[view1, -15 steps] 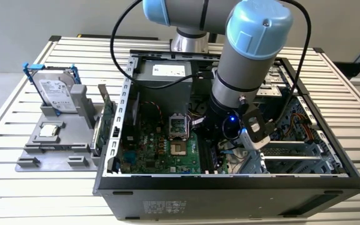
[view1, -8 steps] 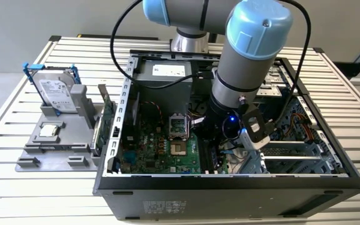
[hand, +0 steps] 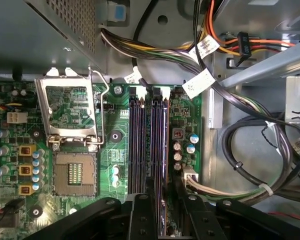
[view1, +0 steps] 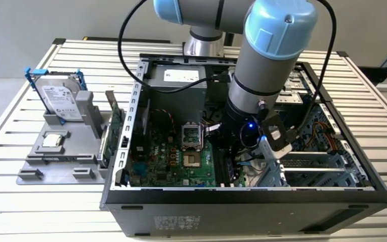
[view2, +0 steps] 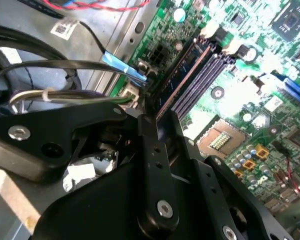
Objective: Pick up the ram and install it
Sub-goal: 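Insert the ram into the slot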
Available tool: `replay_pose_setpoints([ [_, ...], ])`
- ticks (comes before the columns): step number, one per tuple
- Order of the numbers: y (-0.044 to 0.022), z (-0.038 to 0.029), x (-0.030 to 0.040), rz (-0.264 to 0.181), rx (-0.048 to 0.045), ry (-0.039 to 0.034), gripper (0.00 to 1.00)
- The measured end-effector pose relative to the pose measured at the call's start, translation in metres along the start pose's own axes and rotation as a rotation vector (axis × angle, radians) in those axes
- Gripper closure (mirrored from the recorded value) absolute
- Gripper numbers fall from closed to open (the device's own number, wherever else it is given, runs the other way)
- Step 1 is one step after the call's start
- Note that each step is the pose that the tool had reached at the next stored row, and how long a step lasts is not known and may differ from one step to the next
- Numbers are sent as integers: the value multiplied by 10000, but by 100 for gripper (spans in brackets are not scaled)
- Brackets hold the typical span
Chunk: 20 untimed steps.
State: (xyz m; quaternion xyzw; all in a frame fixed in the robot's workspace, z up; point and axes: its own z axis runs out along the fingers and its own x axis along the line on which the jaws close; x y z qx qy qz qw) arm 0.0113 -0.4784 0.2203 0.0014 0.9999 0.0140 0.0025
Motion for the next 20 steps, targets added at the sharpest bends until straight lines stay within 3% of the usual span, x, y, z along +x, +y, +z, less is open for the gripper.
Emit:
replay_pose_setpoints([
  [8, 7, -259, -1, 0, 0, 10, 0],
  [12, 2, -281, -1, 0, 0, 10, 0],
  [13, 1, -282, -1, 0, 0, 10, 100],
  [20, -12, -282, -1, 0, 0, 10, 100],
])
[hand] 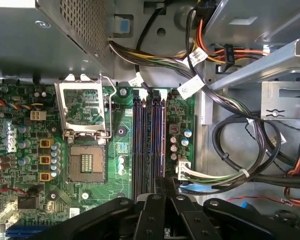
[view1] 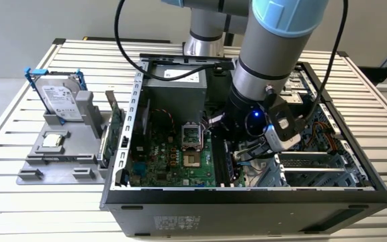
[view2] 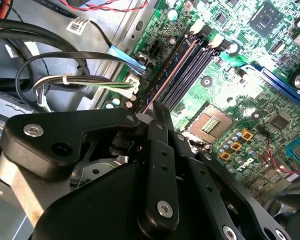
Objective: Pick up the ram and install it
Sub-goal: 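Insert the ram into the slot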
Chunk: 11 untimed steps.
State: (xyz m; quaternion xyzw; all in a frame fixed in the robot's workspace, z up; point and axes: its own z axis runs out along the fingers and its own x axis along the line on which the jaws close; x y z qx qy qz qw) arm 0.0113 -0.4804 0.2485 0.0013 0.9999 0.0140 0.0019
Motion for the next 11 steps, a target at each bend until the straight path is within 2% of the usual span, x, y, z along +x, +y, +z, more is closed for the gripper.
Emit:
replay_pose_setpoints([
  [11, -21, -1, 0, 0, -1, 0, 100],
])
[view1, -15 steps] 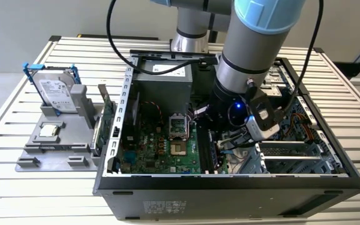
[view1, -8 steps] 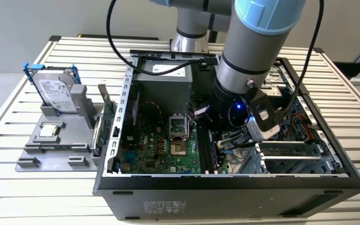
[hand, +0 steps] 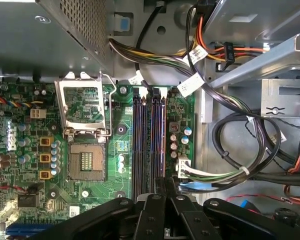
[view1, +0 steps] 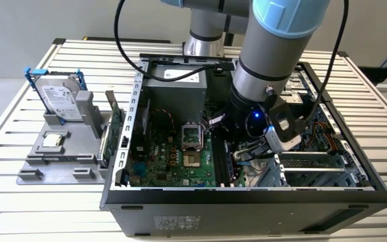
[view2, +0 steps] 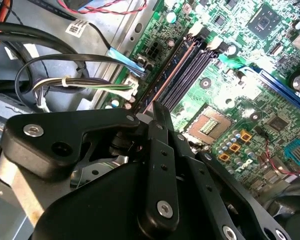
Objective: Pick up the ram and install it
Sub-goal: 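Insert the ram into the slot, then press down the ram until it locks into place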
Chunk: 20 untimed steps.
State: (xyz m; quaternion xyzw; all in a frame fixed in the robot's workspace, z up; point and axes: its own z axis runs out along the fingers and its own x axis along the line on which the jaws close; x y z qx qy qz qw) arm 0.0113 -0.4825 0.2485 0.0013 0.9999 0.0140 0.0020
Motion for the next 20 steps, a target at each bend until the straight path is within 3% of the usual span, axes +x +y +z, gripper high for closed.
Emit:
replay_pose_setpoints([
  [20, -38, -1, 0, -43, -1, 0, 100],
])
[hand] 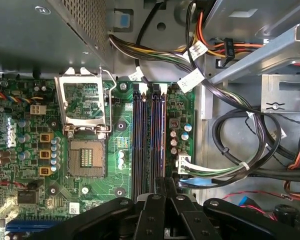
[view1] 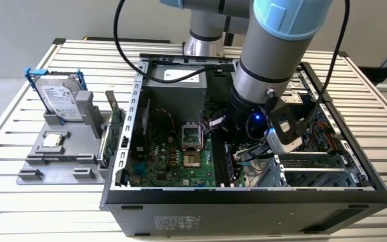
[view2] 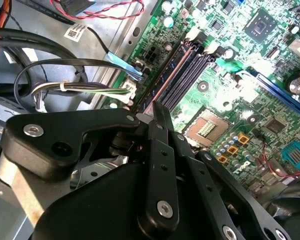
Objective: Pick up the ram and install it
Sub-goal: 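Press down the ram until it locks into place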
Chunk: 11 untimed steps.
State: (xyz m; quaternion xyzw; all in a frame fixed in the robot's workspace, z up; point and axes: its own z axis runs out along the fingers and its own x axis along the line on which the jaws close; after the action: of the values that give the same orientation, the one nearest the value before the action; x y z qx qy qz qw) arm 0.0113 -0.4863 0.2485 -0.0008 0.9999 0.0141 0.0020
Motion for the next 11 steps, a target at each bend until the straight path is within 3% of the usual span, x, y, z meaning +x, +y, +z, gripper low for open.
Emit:
replay_pose_setpoints([
  [11, 7, 1, 1, -1536, -6, 44, 100],
])
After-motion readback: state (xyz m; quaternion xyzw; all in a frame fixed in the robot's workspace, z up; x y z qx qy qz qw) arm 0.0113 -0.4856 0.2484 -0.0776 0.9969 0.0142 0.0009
